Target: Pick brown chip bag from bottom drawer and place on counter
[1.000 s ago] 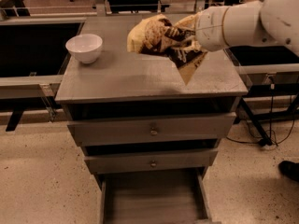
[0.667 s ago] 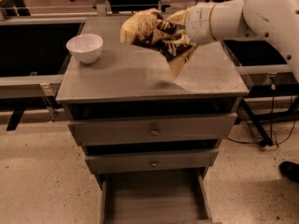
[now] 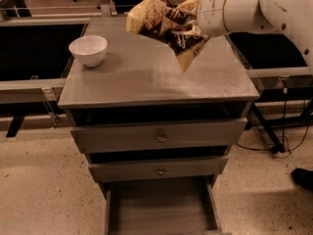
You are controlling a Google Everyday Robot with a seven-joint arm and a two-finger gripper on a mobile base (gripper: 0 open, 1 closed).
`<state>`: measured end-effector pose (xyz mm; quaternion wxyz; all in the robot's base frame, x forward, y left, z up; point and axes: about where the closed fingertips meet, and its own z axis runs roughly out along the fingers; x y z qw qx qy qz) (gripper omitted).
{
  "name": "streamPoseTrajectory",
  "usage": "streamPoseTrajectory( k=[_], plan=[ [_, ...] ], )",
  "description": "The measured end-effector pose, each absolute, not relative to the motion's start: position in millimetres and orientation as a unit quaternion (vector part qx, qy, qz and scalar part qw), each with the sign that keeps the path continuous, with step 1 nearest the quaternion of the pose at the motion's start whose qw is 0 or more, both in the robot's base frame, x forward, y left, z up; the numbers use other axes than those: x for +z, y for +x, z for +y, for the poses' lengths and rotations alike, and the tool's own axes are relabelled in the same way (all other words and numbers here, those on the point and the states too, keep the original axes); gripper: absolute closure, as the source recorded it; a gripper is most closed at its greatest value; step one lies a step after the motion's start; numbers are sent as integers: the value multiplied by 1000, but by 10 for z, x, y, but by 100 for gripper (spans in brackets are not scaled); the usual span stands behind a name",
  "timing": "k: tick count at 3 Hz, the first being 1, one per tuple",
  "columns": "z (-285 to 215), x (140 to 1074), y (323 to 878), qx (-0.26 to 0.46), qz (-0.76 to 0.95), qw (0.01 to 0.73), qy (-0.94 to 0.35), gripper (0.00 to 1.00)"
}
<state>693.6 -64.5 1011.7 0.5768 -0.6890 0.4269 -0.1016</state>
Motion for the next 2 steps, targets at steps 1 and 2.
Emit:
streamPoseTrajectory(
  k=[1, 2],
  plan=[
    [-645, 10117, 6936, -102, 427, 577, -689, 15],
    [-645, 10117, 6936, -102, 427, 577, -689, 0]
  ],
)
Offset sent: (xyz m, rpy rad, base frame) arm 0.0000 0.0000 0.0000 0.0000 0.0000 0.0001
